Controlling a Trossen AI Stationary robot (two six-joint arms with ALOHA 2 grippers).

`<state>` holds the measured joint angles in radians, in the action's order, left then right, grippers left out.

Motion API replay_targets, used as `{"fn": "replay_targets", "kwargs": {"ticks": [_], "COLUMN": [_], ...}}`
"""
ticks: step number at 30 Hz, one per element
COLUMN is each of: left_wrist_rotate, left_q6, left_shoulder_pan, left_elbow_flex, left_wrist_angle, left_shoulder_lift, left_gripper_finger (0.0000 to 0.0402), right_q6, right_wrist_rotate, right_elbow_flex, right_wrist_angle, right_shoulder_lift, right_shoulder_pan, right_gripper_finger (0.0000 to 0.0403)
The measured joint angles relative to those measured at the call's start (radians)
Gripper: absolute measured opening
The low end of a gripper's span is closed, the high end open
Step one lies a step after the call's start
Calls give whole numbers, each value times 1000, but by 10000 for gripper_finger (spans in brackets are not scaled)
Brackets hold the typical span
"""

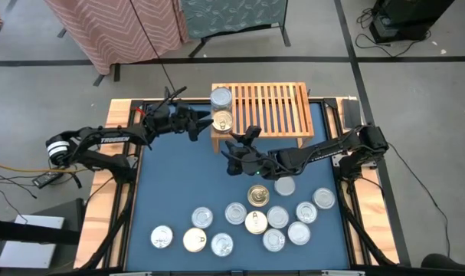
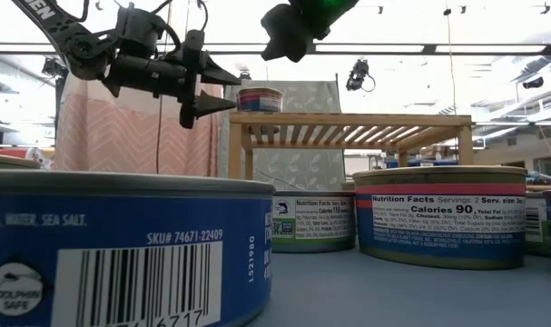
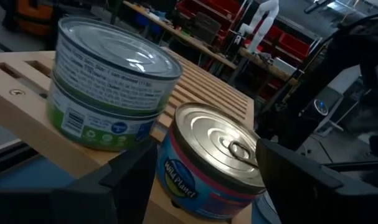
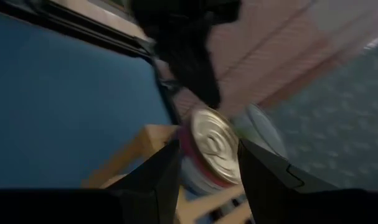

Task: Stack canned seafood by type on shelf
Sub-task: Put the blue tuna can on the shelf aligned with the green tuna can

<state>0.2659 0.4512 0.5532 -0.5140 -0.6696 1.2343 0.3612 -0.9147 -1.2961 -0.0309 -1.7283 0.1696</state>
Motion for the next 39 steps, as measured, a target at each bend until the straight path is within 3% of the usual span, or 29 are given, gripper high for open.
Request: {"fn": "replay_targets", "kwargs": {"ticks": [6, 12, 20, 39], "left_wrist_rotate": [8, 8, 8, 8], "left_q6": [6, 22, 58, 73], "left_shoulder_pan": [9, 38, 49, 49], "left_elbow_flex": [0, -1, -1, -1], "left_wrist_angle": [-50, -48, -42, -41], "left_shoulder_lift": [-57, -137, -158, -156], "left_gripper_finger": [277, 277, 277, 277], "right_q6": [-43, -112, -186, -184], "right_wrist_rotate": [190, 228, 379, 380], "right_elbow_flex": [0, 0, 0, 29], "right_wrist_angle": [0, -1, -1, -36], "right_shoulder_lift": [0, -5, -5, -5], "right_shoulder_pan": [-8, -57, -89, -175], "right_gripper_finger": [156, 154, 155, 148]}}
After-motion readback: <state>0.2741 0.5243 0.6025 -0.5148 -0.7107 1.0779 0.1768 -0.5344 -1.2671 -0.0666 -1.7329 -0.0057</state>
